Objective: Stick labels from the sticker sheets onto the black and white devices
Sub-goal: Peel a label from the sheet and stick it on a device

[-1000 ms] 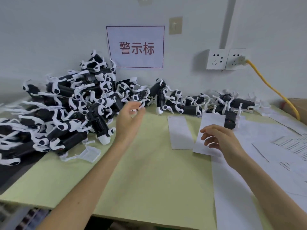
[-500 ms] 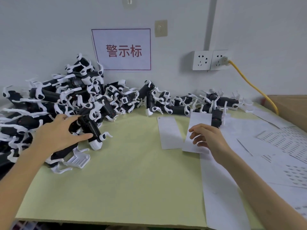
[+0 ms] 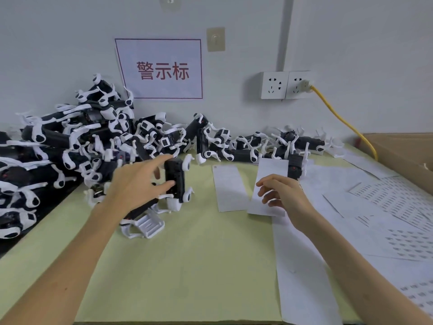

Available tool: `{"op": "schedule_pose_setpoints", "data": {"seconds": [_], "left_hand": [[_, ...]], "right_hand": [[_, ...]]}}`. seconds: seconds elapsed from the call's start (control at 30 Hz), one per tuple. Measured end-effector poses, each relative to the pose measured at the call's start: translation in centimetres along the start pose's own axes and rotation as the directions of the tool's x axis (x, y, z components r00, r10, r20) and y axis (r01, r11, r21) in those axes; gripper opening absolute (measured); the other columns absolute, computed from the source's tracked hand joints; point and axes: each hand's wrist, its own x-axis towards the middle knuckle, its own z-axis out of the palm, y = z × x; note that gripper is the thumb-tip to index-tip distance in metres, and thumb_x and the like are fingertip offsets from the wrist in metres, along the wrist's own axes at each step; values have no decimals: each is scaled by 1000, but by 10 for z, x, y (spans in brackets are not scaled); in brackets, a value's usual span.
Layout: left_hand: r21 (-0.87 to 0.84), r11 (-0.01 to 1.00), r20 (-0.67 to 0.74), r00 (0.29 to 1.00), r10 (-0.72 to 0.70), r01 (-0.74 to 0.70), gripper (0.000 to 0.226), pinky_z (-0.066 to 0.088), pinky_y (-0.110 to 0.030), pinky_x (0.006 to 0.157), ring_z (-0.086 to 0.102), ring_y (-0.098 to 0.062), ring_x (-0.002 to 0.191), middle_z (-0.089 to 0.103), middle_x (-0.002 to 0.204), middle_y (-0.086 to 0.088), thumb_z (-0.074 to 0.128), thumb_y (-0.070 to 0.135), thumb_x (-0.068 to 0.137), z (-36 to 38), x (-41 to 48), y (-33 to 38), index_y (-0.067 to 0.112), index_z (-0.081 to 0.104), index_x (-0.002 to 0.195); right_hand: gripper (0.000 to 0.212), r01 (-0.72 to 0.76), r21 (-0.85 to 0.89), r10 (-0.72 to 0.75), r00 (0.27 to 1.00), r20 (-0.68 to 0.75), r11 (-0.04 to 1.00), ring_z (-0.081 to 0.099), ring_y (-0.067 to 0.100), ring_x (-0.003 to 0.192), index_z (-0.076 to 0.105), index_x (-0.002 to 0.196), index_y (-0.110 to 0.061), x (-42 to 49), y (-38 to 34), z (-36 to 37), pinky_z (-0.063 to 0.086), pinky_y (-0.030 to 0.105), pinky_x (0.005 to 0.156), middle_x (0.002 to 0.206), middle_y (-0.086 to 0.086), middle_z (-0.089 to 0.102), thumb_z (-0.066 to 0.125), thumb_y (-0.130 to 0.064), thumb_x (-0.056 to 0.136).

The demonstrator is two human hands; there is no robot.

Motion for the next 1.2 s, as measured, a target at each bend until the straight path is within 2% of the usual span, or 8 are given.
{"op": "schedule_pose_setpoints", "data": {"seconds": [0.17, 0.37, 0.57, 0.67, 0.77, 0.83, 0.97, 1.2], "left_hand": [[-111, 988, -63, 993, 102, -109, 57, 28, -14, 45, 43, 12, 52, 49, 69, 25, 74, 54, 87, 19, 20, 49, 38, 56, 139], [-196, 975, -32, 995, 98, -102, 53, 48, -19, 57, 57, 7, 63, 65, 73, 24, 63, 63, 88, 30, 37, 62, 50, 49, 138], [-313, 948, 79, 993, 93, -64, 50, 46, -31, 81, 56, 3, 63, 70, 77, 13, 69, 57, 89, 21, 47, 70, 40, 56, 134], [-320, 945, 41, 996, 85, -68, 39, 39, -42, 106, 61, -3, 69, 68, 77, 15, 74, 45, 90, 16, 47, 80, 34, 56, 123], [-445, 890, -99, 993, 61, -98, 45, 51, -40, 93, 66, -7, 78, 71, 91, 9, 76, 29, 91, 12, 47, 95, 35, 53, 130], [-713, 695, -114, 993, 12, -90, 55, 55, -30, 86, 68, -8, 90, 72, 101, 4, 75, 21, 92, 9, 45, 110, 40, 48, 136], [-998, -4, 69, 995, -74, 69, 48, 60, -26, 75, 74, -15, 94, 71, 104, -11, 72, 15, 94, 14, 31, 141, 36, 50, 131], [-933, -285, 277, 945, -173, 221, 35, 55, -27, 67, 71, -15, 84, 75, 105, 2, 71, 31, 92, 50, 11, 161, 27, 62, 126]], "right_hand": [[26, 0, 10, 0, 1000, -1, 1000, 61, 17, 60, 73, 87, -7, 0, 1, -1, 47, 25, 60, 72, 5, 70, 51, -6, 99], [26, 3, 1, -3, 1000, -4, 1000, 62, 16, 61, 74, 86, -8, 0, 1, -1, 47, 26, 61, 72, 5, 71, 51, -7, 99], [26, 19, 1, -19, 1000, -3, 1000, 62, 16, 60, 74, 85, -10, 0, -2, -4, 47, 26, 61, 73, 4, 71, 52, -8, 98], [26, 23, 9, -23, 1000, -2, 1000, 62, 15, 59, 74, 84, -11, 0, -1, -3, 47, 26, 61, 72, 4, 71, 52, -8, 98], [27, 46, -6, -47, 999, -26, 999, 62, 14, 58, 74, 83, -12, 1, 0, -2, 47, 26, 61, 70, 3, 71, 52, -7, 97], [29, 66, -9, -67, 997, -38, 998, 62, 14, 59, 74, 81, -14, 1, -1, -2, 47, 26, 60, 70, 2, 71, 51, -7, 97], [38, 63, 143, -60, 998, -29, 988, 60, 18, 61, 73, 68, -21, 0, -3, -4, 47, 24, 57, 72, 6, 69, 53, -5, 95], [26, 160, 175, -123, 971, -204, 971, 56, 18, 62, 73, 77, -15, 6, 0, -15, 41, 28, 58, 73, 4, 66, 55, 0, 88]]}}
